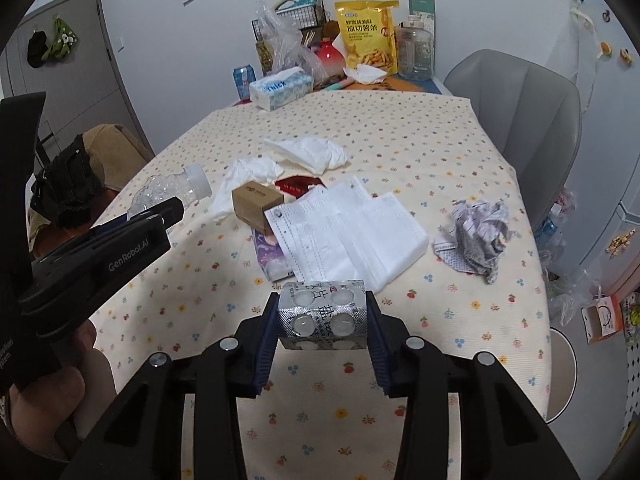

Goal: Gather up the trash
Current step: 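Grasp the clear plastic bottle with the left tool while the right tool grasps the silver blister pack, then carry the bottle and blister pack over the beige trash bin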

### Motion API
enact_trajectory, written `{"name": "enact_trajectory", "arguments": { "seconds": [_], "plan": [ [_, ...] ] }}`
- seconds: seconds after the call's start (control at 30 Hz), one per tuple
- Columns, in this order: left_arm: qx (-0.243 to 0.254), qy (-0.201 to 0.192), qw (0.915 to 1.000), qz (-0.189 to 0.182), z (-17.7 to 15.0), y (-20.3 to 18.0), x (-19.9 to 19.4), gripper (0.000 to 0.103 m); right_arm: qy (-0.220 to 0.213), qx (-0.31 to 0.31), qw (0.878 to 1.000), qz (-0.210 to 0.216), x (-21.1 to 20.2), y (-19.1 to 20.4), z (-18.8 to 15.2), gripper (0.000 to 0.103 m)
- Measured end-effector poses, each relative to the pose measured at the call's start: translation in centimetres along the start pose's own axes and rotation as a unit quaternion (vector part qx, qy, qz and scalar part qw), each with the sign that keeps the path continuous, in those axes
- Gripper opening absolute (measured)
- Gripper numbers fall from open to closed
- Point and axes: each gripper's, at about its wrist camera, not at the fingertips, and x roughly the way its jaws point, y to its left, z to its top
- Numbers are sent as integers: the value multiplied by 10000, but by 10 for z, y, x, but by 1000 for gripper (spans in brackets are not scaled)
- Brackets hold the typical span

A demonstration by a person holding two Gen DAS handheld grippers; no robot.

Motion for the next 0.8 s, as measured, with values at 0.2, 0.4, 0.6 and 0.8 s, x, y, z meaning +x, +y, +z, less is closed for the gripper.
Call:
{"name": "enact_trajectory", "arguments": {
  "seconds": [0.2, 0.4, 0.6, 0.8],
  "plan": [
    [67, -149, 9998, -91, 4, -12, -16, 46, -223, 92, 9997, -15, -22, -10, 4, 40],
    [158, -284, 9989, -330, 7, -33, -29, 46, -442, 237, 9986, -145, -43, -28, 8, 40],
    [375, -346, 9972, -552, 9, -66, -34, 46, -615, 457, 9966, -299, -60, -54, 10, 40],
    [604, -335, 9948, -748, 8, -106, -33, 46, -712, 665, 9942, -463, -72, -84, 6, 40]
  ]
}}
